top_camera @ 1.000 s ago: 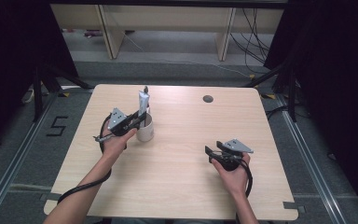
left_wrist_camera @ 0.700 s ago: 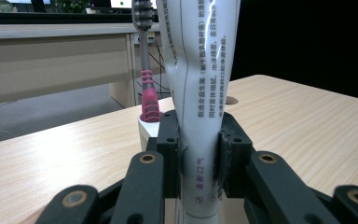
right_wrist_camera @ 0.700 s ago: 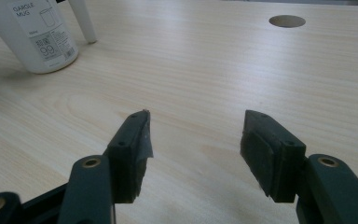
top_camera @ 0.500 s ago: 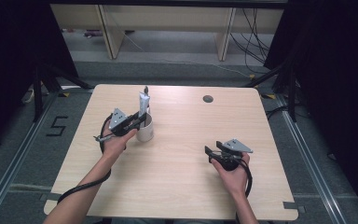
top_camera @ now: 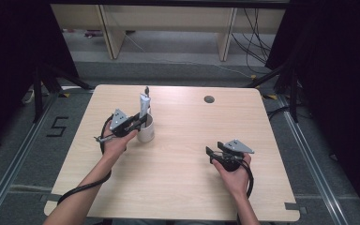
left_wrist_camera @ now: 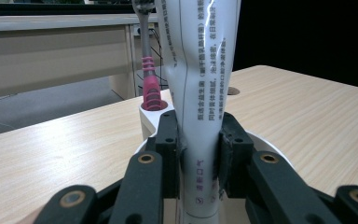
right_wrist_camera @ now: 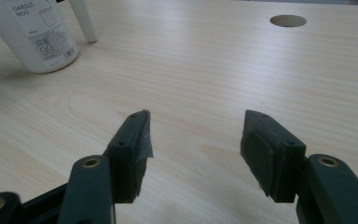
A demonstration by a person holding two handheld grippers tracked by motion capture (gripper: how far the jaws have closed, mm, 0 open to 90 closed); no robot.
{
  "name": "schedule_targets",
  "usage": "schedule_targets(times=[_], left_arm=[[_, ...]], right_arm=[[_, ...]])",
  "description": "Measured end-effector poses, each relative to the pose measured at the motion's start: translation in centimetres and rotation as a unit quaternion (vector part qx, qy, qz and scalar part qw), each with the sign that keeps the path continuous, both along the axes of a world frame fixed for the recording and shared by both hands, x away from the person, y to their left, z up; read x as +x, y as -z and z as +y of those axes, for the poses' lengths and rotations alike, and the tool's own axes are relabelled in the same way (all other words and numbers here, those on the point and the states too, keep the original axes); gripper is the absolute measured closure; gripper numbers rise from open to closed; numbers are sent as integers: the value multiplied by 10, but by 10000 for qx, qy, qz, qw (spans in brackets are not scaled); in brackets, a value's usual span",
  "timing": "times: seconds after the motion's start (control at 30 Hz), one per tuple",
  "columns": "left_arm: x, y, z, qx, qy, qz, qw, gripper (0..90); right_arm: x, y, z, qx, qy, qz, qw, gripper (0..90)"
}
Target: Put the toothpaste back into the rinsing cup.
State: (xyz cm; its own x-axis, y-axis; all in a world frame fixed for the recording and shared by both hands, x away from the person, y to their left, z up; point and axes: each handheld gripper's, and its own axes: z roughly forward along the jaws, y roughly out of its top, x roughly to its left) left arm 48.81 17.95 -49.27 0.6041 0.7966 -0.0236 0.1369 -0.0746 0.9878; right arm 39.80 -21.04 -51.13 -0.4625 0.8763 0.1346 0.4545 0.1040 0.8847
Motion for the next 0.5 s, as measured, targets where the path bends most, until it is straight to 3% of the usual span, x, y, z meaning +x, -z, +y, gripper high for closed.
schedule_targets(times=[0.07,0.13,0.17,0.5], left_arm=[[0,0,0,3,2,4,10000,725],[-1,-1,0,15,-6,4,10000,722],[-1,-1,0,28,-11,3,10000,721],[-5,-5,2,173,-37,21,9998,711]], right_arm=[[-3,0,3,103,119,110,9998,430],[-2,-1,1,-2,77,86,9999,429],[-1,0,2,80,72,39,9999,429],[-2,0,2,50,84,42,9999,429]])
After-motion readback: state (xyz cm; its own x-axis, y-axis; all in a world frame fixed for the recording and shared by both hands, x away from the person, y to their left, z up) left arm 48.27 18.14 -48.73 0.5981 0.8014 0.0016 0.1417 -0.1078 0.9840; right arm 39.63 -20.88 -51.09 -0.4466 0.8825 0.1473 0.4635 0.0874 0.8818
